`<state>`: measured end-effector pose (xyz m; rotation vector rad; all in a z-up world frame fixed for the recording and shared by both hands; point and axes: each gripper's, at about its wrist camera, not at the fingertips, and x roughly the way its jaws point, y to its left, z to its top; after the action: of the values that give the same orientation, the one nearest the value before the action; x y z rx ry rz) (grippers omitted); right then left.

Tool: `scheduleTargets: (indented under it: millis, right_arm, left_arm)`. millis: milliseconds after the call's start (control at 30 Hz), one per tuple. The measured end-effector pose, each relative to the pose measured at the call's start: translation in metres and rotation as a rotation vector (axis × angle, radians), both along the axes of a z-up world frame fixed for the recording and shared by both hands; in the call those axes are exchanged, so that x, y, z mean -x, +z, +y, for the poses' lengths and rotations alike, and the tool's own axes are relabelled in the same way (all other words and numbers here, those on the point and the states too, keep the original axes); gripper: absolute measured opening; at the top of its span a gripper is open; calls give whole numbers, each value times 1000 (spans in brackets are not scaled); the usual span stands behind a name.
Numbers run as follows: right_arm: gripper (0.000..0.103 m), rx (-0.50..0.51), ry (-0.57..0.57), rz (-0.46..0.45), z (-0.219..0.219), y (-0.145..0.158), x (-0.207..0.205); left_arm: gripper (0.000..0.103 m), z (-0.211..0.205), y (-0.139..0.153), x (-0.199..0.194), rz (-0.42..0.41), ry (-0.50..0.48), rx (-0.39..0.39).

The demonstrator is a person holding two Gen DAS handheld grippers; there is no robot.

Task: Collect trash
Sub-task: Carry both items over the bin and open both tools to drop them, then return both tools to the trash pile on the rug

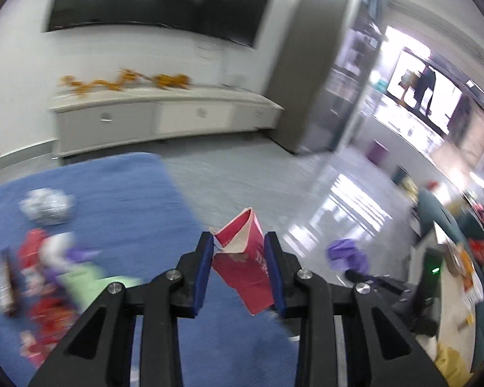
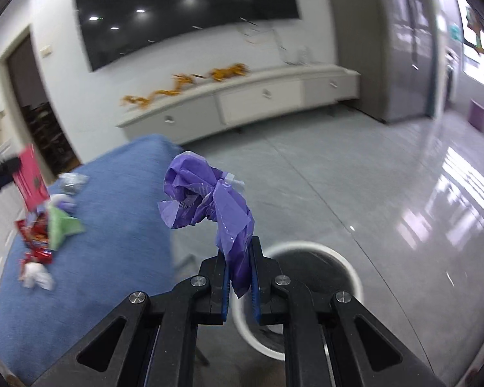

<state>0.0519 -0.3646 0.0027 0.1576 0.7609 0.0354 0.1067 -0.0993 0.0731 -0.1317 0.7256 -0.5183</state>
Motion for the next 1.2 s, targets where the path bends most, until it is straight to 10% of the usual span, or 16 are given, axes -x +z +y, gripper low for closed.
scheduleTargets:
  millis: [233,367,500,1200]
  right_arm:
    - [13,-12,-89,112,-47,-48,-9]
    - [23,-14,-123,169,-62,-75,-15]
    - [30,-15,-154,209,-75,-91,-17]
    - [43,60,90,-4,55,-1,-7]
  left_arm:
    - [32,-113,-44,-35,75,-133,-70]
    - [59,-151,-72,-53,120,-172,-100]
    - [60,-160,-82,-50,127,-178,-103]
    - [71,28,-43,29,-62,290,-280]
